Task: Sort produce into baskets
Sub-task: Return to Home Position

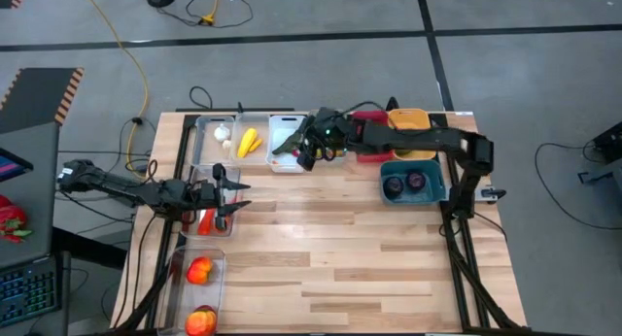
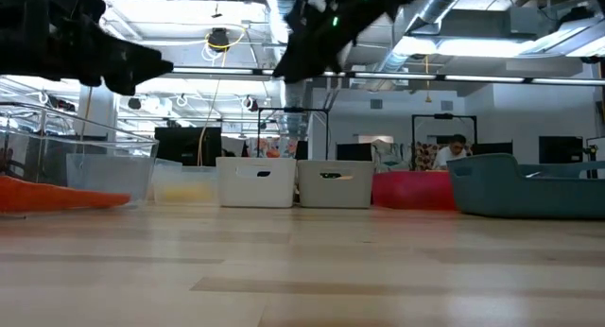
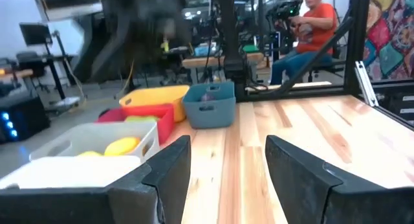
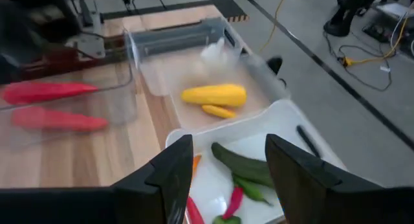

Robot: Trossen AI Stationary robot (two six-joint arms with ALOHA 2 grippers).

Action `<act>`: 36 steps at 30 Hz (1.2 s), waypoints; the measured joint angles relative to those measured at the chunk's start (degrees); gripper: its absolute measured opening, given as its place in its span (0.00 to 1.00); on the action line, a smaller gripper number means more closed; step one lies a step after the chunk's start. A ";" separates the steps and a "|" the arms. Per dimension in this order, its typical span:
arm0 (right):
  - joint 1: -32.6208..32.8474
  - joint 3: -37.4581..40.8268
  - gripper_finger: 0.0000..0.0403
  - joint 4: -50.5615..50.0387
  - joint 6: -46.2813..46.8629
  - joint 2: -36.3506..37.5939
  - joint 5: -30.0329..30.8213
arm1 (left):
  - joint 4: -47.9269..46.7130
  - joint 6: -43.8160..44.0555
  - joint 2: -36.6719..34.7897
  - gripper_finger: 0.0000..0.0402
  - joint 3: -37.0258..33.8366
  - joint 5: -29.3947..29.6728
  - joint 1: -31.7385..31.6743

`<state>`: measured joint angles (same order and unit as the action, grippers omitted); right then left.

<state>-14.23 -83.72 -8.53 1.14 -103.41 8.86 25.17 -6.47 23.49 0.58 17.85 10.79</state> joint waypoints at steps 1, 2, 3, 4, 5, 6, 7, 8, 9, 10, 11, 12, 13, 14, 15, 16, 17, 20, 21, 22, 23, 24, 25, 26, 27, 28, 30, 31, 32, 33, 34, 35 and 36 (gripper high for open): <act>0.11 -1.92 0.54 -3.61 -0.58 1.03 -0.02 | -1.99 0.82 -1.54 0.47 0.00 0.31 -0.01; 0.23 -3.53 0.54 -7.48 -1.64 2.27 -0.02 | -4.10 1.30 -3.21 0.47 0.00 0.61 0.00; 0.35 -4.77 0.54 -11.77 -2.55 3.67 -0.02 | -5.85 1.73 -4.68 0.47 0.00 0.77 0.00; 0.39 -5.75 0.54 -14.72 -3.07 5.17 -0.02 | -7.28 1.78 -6.17 0.47 0.00 0.86 0.00; 0.52 -6.26 0.54 -15.66 -3.53 6.95 -0.02 | -8.76 1.67 -7.86 0.47 0.00 0.92 0.00; 0.69 -6.34 0.54 -16.50 -4.22 9.00 -0.02 | -10.30 1.58 -9.52 0.47 0.00 0.96 0.00; 0.74 -6.33 0.54 -17.93 -4.87 11.14 -0.02 | -11.40 1.58 -11.16 0.47 0.00 1.06 0.00; 0.74 -6.31 0.54 -19.18 -5.62 13.43 -0.02 | -12.62 1.21 -12.86 0.47 0.00 1.51 0.00; 0.74 -6.34 0.54 -20.60 -6.05 15.69 -0.04 | -14.19 0.90 -14.70 0.47 0.00 1.98 0.00; 0.74 -6.27 0.54 -22.75 -6.16 18.01 -0.04 | -15.50 0.81 -16.30 0.47 -0.02 2.31 0.00; 0.74 -5.70 0.54 -24.27 -6.16 20.33 -0.04 | -16.93 0.71 -17.97 0.47 -0.02 2.77 0.00; 0.61 -4.55 0.54 -25.47 -6.14 22.91 -0.02 | -18.60 0.66 -19.72 0.47 -0.02 3.34 0.00; 0.47 -2.86 0.54 -26.02 -6.13 25.44 -0.02 | -20.37 0.68 -21.38 0.47 -0.02 3.66 0.00; 0.30 -0.69 0.54 -26.09 -5.99 27.95 -0.05 | -21.28 0.52 -22.71 0.47 -0.02 3.86 0.00; 0.19 2.02 0.54 -25.66 -5.54 30.64 -0.15 | -20.99 -0.42 -23.49 0.47 0.00 3.66 0.00; 0.19 5.02 0.54 -25.23 -5.14 33.28 -0.22 | -20.58 -1.26 -23.56 0.47 0.00 3.65 0.00; 0.17 8.06 0.54 -24.65 -4.34 35.77 -0.57 | -20.68 -2.03 -23.46 0.47 0.00 3.79 0.00; -0.18 19.37 0.54 -21.06 -1.98 43.74 -1.38 | -21.00 -2.14 -22.72 0.47 0.00 5.50 -0.11; -0.16 23.45 0.54 -19.03 -0.81 46.44 -1.41 | -20.97 -1.90 -22.52 0.47 0.00 5.54 -0.17; -0.16 27.47 0.54 -16.68 0.44 48.88 -1.46 | -21.06 -1.89 -22.53 0.47 0.00 5.50 -0.15; -0.16 31.29 0.54 -14.16 1.73 51.24 -1.51 | -21.10 -1.89 -22.63 0.47 0.00 5.48 -0.15; -0.16 35.17 0.54 -11.14 2.93 53.63 -1.55 | -21.00 -1.91 -22.67 0.47 0.00 5.52 -0.15; -0.16 38.74 0.54 -8.95 3.86 55.95 -1.65 | -20.87 -1.91 -22.67 0.47 0.00 5.51 -0.15; -0.16 42.17 0.54 -6.72 4.84 58.30 -1.74 | -20.96 -1.91 -22.67 0.47 0.00 5.52 -0.15; -0.16 45.16 0.54 -4.91 5.65 60.56 -2.10 | -21.02 -1.91 -22.66 0.47 0.00 5.52 -0.15; -0.16 48.03 0.54 -2.88 6.55 62.68 -2.71 | -21.00 -1.93 -22.67 0.47 0.00 5.52 -0.15; -0.16 53.04 0.54 0.11 8.24 66.72 -3.51 | -20.99 -1.91 -22.65 0.47 0.00 5.52 -0.15; -0.16 55.31 0.54 1.18 9.06 68.69 -4.00 | -20.99 -1.91 -22.64 0.47 0.00 5.52 -0.15; -0.16 57.36 0.54 2.28 9.49 70.58 -4.57 | -20.99 -1.91 -22.64 0.47 0.00 5.52 -0.15; -0.17 59.17 0.54 3.05 9.83 72.45 -4.72 | -20.98 -1.91 -22.64 0.47 0.00 5.52 -0.15; -0.16 60.92 0.54 3.63 10.08 74.42 -4.78 | -20.98 -1.91 -22.64 0.47 0.00 5.56 -0.15; -0.16 62.45 0.54 4.01 10.44 76.44 -4.81 | -20.98 -1.91 -22.64 0.47 0.00 5.58 -0.15; -0.16 63.91 0.54 4.08 10.85 78.51 -4.81 | -20.98 -1.91 -22.64 0.47 0.00 5.60 -0.15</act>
<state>-14.39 -19.81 -4.45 11.99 -24.90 4.05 4.19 -8.38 0.84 0.58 23.45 10.63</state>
